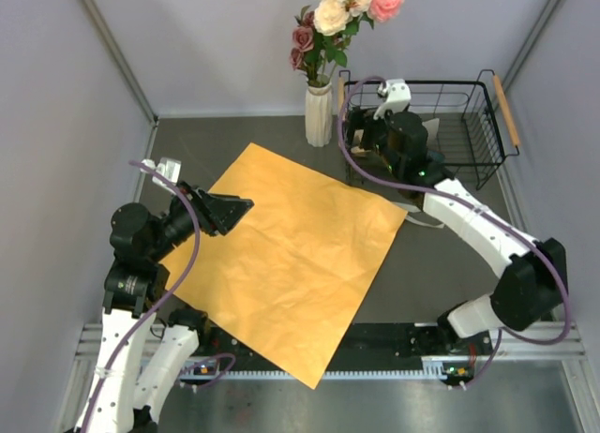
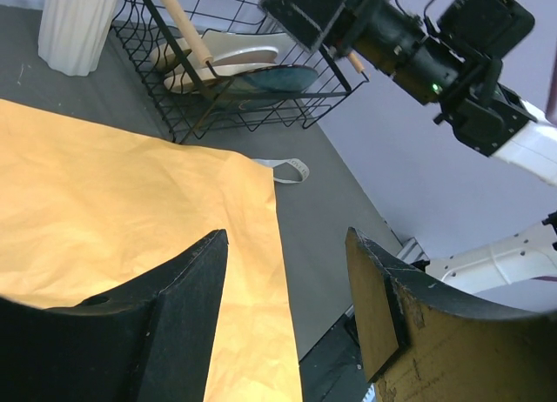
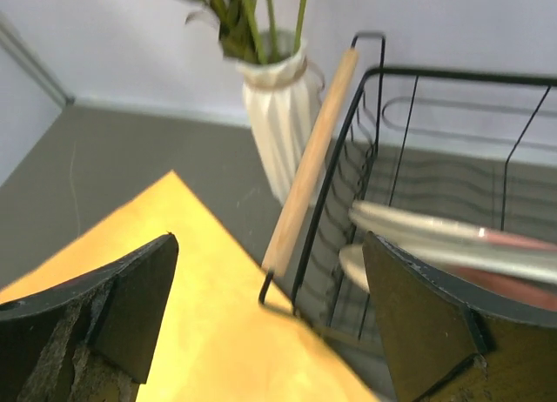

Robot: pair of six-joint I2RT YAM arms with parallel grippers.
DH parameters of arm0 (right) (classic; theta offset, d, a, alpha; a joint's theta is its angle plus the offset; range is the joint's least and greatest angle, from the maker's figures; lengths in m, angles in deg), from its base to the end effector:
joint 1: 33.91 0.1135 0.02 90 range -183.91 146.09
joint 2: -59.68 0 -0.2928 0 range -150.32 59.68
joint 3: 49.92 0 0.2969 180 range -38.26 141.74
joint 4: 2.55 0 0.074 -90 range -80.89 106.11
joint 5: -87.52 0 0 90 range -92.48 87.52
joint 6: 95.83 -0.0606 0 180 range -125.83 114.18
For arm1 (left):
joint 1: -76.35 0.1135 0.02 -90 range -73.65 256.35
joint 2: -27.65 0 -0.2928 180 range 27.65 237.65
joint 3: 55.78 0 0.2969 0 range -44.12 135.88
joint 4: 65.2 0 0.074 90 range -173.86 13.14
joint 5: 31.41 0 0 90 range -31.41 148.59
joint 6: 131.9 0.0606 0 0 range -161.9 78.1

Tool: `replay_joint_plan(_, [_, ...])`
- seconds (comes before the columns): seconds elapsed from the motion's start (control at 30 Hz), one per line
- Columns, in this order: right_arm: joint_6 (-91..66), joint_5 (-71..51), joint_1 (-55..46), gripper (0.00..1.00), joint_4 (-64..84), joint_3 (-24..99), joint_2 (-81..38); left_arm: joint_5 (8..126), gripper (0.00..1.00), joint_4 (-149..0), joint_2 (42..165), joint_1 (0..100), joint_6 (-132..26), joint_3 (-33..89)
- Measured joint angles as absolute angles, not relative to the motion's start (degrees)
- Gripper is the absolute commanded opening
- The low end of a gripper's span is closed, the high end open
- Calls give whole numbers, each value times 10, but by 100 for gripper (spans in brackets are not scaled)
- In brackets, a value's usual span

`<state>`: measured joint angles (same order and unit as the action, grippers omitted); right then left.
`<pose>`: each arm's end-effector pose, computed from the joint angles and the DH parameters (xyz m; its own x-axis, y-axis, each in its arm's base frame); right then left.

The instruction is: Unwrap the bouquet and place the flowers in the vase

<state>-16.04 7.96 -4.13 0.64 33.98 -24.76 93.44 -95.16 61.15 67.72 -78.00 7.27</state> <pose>0.3716 0.2000 0.3934 -0.1143 0.1354 -0.9842 -0.3162 0.9342 0.1653 0.1509 -0.0579 0.4206 -0.4111 -0.4267 -0.8056 0.5518 0.5869 -0.5925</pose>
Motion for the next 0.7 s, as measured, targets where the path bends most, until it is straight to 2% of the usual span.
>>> replay_joint_plan(0.37, [-205,129,43,95,202,183,-31,934,62,-954,600,677,-797,59])
replay_joint_plan(0.7, [-210,141,47,99,242,178,125,930,63,-968,601,677,-802,69])
